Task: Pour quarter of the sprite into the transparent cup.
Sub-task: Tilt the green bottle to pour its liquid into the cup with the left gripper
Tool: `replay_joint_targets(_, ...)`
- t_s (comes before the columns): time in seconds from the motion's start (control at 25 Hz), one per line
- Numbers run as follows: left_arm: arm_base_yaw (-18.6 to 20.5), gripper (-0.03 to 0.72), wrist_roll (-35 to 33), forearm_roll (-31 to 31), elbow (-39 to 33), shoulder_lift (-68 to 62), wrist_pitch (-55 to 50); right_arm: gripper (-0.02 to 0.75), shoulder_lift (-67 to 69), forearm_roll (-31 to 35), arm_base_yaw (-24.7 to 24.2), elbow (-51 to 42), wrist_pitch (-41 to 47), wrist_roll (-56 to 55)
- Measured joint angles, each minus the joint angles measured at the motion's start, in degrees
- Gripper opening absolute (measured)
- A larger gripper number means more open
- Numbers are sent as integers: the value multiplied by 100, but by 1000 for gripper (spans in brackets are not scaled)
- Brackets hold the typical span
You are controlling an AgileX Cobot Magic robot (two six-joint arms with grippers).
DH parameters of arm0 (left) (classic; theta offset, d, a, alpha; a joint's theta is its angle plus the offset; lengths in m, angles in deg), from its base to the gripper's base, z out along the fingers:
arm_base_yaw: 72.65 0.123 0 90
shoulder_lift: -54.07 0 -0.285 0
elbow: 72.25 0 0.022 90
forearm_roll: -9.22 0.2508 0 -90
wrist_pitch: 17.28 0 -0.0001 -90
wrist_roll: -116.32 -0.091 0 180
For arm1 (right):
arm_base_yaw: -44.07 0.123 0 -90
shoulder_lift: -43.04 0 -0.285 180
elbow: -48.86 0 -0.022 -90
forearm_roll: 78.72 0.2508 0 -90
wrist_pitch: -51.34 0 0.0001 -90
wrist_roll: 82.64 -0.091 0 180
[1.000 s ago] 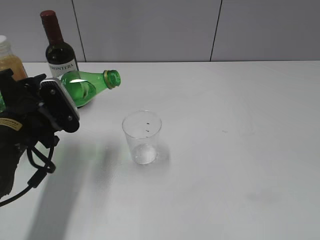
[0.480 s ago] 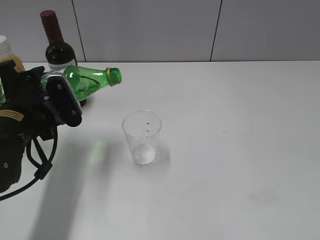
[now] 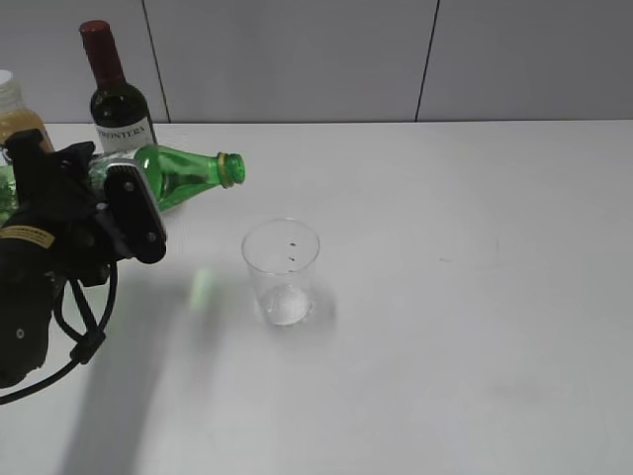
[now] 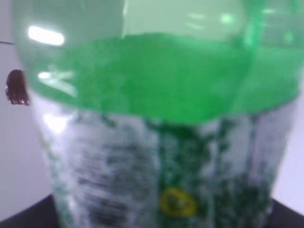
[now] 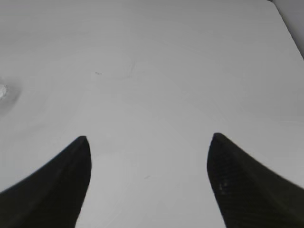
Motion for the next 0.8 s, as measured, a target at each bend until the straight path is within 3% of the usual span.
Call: replay_joint_targets(0.8,-50,453,-711,306,0,-7,67,585,0,0,0,0,0,0)
